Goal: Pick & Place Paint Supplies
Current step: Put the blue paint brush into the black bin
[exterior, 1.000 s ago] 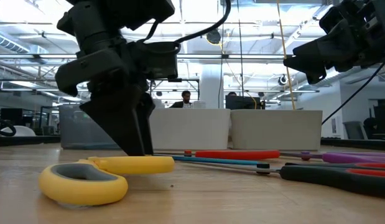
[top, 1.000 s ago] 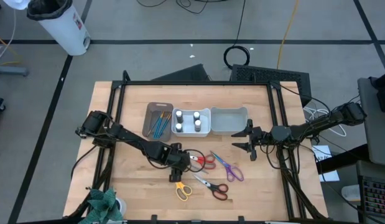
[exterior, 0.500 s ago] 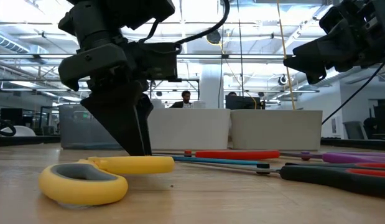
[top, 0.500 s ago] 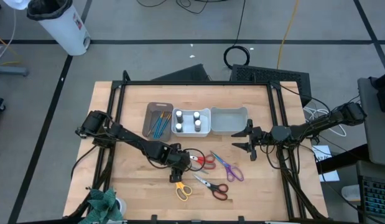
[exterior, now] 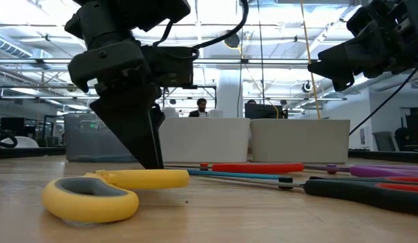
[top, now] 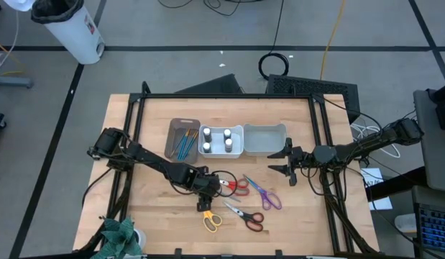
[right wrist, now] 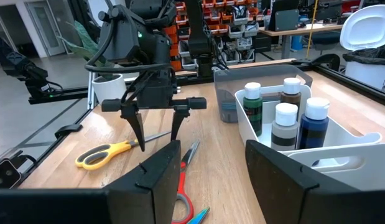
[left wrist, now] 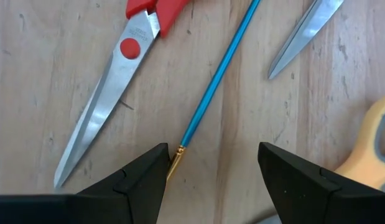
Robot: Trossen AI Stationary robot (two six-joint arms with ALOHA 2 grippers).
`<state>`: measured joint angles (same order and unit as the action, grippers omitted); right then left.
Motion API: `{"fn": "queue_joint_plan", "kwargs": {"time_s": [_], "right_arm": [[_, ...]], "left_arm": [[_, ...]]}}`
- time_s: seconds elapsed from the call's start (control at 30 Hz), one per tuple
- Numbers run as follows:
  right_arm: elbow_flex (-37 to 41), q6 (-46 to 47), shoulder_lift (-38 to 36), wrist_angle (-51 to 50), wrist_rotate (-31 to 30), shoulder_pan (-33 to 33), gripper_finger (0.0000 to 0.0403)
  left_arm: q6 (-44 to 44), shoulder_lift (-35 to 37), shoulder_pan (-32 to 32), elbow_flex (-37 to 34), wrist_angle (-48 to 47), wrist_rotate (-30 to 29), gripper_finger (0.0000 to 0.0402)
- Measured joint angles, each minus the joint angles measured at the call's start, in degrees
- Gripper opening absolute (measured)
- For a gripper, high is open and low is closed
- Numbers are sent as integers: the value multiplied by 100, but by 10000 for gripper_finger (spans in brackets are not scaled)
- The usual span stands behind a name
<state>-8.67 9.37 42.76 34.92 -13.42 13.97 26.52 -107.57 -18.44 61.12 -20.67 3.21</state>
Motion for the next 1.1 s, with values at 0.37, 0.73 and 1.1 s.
{"fn": "queue_joint_plan", "kwargs": {"time_s": [0.37, 0.73, 1.1], "right_arm": [[0, 0, 0, 0, 1, 0, 171], [0, 1, 0, 0, 0, 0, 171], [0, 1, 0, 0, 0, -1, 171]], "left_arm": [[446, -6, 70, 2, 2, 262, 255], [-877, -9, 74, -2, -92, -245, 255], [-2173, -15, -57, 0, -156, -841, 255]]}}
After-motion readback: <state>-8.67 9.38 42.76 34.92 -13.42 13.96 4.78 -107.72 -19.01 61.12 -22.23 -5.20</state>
